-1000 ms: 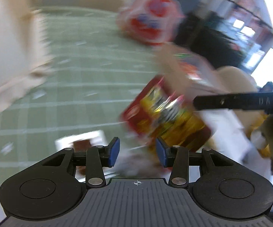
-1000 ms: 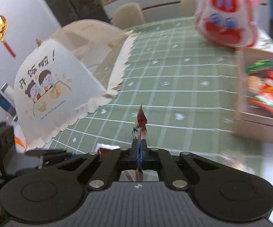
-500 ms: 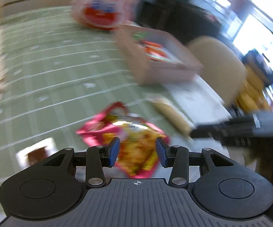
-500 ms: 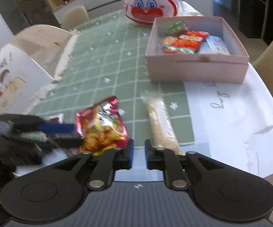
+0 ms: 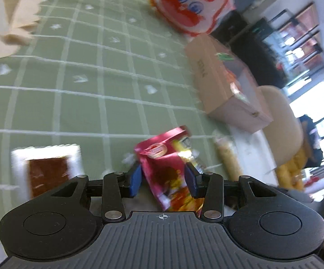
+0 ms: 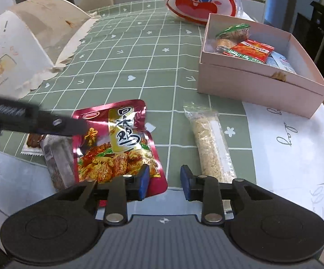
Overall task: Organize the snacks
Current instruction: 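Pass the red chicken packet from the right tool into the left tool, then grasp the clear rice bar packet with the right tool while the left tool holds the red packet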
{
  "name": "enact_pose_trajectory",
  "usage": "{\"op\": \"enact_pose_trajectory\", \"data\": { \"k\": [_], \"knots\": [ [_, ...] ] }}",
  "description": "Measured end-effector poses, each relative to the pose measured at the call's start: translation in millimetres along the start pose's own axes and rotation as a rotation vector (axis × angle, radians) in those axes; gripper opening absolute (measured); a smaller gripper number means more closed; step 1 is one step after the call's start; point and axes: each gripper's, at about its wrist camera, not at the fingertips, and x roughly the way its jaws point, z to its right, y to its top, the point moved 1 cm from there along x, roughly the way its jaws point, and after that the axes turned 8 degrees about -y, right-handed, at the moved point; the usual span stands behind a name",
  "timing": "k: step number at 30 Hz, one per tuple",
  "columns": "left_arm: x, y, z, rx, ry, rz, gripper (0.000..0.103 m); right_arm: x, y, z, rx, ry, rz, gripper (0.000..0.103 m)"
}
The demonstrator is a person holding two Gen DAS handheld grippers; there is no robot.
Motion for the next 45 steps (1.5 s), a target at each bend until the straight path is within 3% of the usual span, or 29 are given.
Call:
{"op": "enact_pose_trajectory", "data": {
  "k": [4,9,11,14,19,24,26,29,31,36,39,45],
  "knots": [
    [9.3,2.0,14.8,0.020,-0.053,-0.015,0.050,-1.7,-4.4,-0.7,-0.015,0.006,0.015,0.030],
    [1.9,5.2,68.5,0.173,-0.148,-0.037,0.050,-11.8,-9.1,4.5,0.012,0.052,0.008,0.030],
    [7.8,4.4,90.6,0.264,-0.126,-0.061,0.050,-18.9,-12.4,8.6,0.023,0.059,0.022,0.030],
    [32.9,-0.3,107.7,0.344,-0.034,-0.098,0.051,-25.0,-17.8,17.6,0.045,0.058,0.033,0.030],
    [60.4,-7.4,117.0,0.348,-0.074,-0.163,0.055,-20.5,-25.0,34.8,0.105,0.066,0.015,0.030],
    [82.6,-15.8,106.8,0.350,-0.029,-0.224,0.055,-17.1,-28.9,37.1,0.103,0.080,0.018,0.030],
    [79.1,-16.2,107.6,0.333,-0.035,-0.238,0.054,-17.5,-29.8,35.7,0.086,0.076,0.025,0.030],
    [59.5,-9.0,124.0,0.309,-0.105,-0.253,0.053,-19.5,-28.9,35.5,0.091,0.110,0.029,0.030],
    [47.9,-4.0,140.3,0.366,-0.119,-0.254,0.048,-21.6,-27.0,33.7,0.088,0.136,0.041,0.030],
    [65.2,-6.6,147.0,0.506,-0.001,-0.273,0.051,-21.0,-25.3,32.2,0.089,0.134,0.054,0.030],
    [78.0,-10.7,130.7,0.495,-0.008,-0.315,0.050,-22.0,-26.1,38.9,0.105,0.119,0.060,0.030],
    [91.1,-3.7,107.5,0.396,-0.087,-0.300,0.043,-13.5,-31.2,44.3,0.125,0.113,0.035,0.031]
  ]
}}
